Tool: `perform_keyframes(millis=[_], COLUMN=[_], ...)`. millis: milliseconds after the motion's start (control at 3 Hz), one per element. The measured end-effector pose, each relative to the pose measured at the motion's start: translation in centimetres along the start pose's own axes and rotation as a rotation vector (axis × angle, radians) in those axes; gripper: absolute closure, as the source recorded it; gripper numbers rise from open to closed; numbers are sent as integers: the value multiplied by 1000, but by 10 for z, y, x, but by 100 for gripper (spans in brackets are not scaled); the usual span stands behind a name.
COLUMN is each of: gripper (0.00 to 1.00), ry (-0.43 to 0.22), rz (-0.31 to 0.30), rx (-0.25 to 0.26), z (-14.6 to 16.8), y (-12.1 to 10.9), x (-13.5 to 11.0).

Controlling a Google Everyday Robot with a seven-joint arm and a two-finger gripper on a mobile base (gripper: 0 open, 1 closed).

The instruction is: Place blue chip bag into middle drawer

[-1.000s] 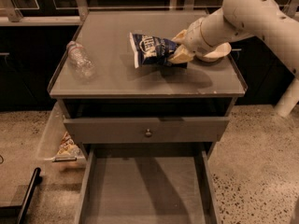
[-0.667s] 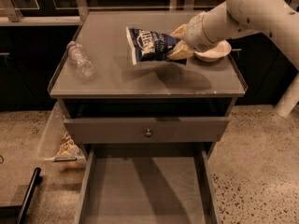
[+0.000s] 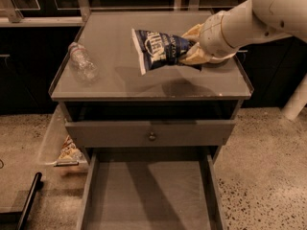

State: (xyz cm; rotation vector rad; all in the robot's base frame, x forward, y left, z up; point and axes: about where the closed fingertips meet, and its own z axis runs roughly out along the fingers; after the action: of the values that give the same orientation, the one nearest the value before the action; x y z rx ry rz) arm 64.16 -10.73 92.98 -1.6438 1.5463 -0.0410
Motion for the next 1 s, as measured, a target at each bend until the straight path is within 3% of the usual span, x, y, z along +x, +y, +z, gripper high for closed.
perform_keyframes(millis=[667, 1000], gripper=[100, 100], ry=[87, 114], rz=[12, 42], rx=[-15, -60], z=[-49, -66], y=[76, 115], x=[7, 23])
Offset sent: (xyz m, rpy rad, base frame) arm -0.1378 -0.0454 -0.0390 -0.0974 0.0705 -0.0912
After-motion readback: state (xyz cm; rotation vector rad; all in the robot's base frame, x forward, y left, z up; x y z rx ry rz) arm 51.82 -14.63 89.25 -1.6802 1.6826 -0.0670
